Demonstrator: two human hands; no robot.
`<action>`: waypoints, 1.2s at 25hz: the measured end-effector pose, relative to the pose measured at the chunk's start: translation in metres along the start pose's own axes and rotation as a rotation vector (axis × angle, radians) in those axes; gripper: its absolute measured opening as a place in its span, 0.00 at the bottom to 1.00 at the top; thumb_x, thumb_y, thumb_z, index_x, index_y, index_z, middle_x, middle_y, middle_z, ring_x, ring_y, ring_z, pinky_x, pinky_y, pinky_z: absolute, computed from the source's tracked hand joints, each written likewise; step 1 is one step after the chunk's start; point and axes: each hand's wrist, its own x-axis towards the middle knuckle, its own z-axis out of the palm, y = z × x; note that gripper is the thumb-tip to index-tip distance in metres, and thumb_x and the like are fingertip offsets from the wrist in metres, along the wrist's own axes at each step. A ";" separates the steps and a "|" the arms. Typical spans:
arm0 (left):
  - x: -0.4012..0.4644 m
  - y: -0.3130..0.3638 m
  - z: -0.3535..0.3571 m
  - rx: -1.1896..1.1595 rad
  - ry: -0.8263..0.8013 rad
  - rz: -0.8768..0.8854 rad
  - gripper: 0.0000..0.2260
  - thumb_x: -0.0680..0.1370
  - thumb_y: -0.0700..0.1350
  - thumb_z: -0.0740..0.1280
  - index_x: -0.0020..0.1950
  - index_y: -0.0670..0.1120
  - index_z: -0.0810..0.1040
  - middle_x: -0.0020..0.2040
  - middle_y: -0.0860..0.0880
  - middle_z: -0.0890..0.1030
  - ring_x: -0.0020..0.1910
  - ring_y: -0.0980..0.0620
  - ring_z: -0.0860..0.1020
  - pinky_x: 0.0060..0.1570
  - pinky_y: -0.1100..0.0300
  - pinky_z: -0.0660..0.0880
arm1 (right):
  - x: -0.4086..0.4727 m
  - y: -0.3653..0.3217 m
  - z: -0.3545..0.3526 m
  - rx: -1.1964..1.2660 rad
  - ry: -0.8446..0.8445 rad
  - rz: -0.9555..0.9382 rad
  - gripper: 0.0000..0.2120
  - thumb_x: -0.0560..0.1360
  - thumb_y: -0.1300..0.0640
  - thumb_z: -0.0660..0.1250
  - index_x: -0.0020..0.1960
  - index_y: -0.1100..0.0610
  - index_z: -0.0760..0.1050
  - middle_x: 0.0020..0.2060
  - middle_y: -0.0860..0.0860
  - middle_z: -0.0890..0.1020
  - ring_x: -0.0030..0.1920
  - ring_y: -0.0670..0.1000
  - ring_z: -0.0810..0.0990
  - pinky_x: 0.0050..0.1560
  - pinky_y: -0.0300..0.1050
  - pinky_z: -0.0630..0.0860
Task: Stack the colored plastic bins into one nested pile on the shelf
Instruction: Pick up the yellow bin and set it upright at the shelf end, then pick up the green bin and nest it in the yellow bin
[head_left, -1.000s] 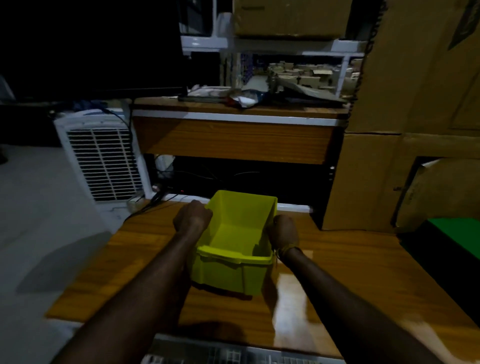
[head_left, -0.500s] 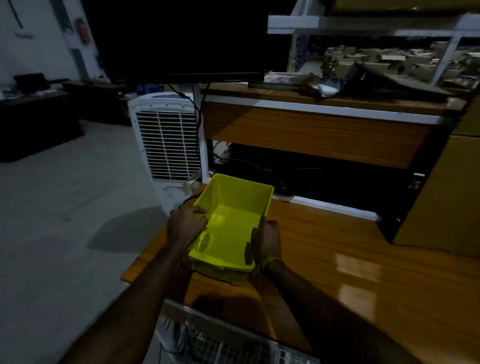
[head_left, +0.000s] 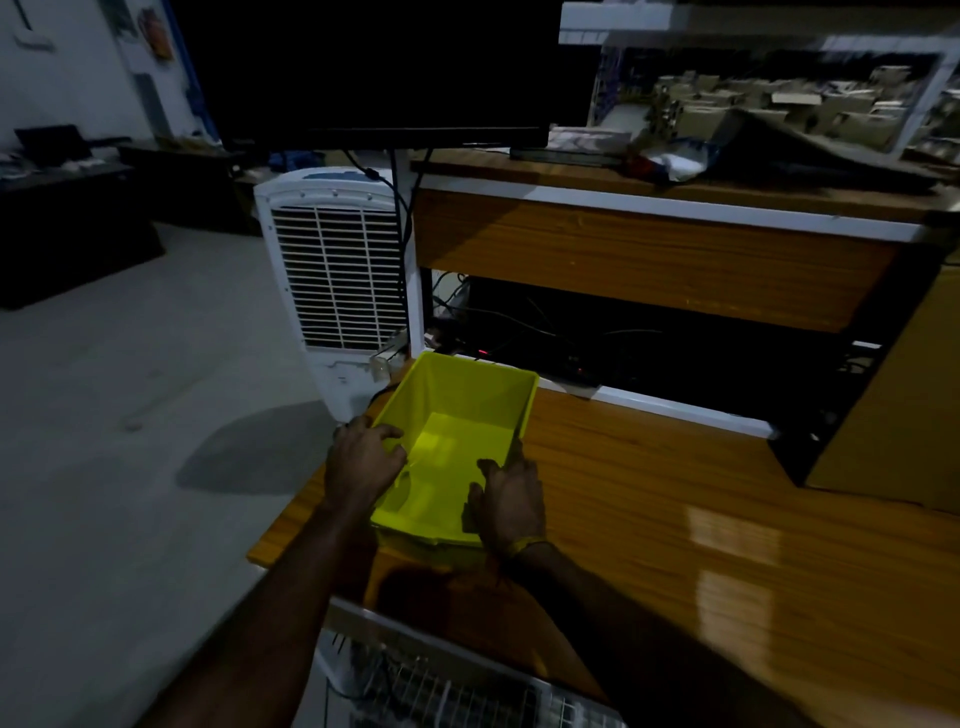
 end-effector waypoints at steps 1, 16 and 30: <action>-0.002 0.001 0.001 0.041 0.019 0.014 0.15 0.71 0.51 0.67 0.56 0.52 0.83 0.57 0.41 0.77 0.57 0.37 0.74 0.57 0.47 0.72 | 0.000 0.000 0.001 -0.010 0.005 -0.002 0.21 0.80 0.50 0.58 0.71 0.53 0.69 0.77 0.63 0.55 0.70 0.64 0.63 0.67 0.55 0.66; -0.043 0.212 0.064 -0.120 0.050 0.561 0.15 0.76 0.44 0.66 0.63 0.48 0.79 0.67 0.42 0.74 0.66 0.40 0.71 0.64 0.48 0.71 | -0.040 0.147 -0.088 0.001 0.238 0.258 0.24 0.80 0.48 0.58 0.75 0.51 0.63 0.77 0.56 0.59 0.73 0.60 0.62 0.69 0.59 0.64; -0.241 0.545 0.187 -0.192 -0.313 0.985 0.19 0.79 0.49 0.64 0.71 0.54 0.71 0.74 0.46 0.64 0.72 0.44 0.65 0.66 0.53 0.68 | -0.222 0.446 -0.240 -0.147 0.527 0.771 0.23 0.78 0.48 0.61 0.72 0.47 0.65 0.74 0.53 0.64 0.74 0.56 0.62 0.70 0.59 0.62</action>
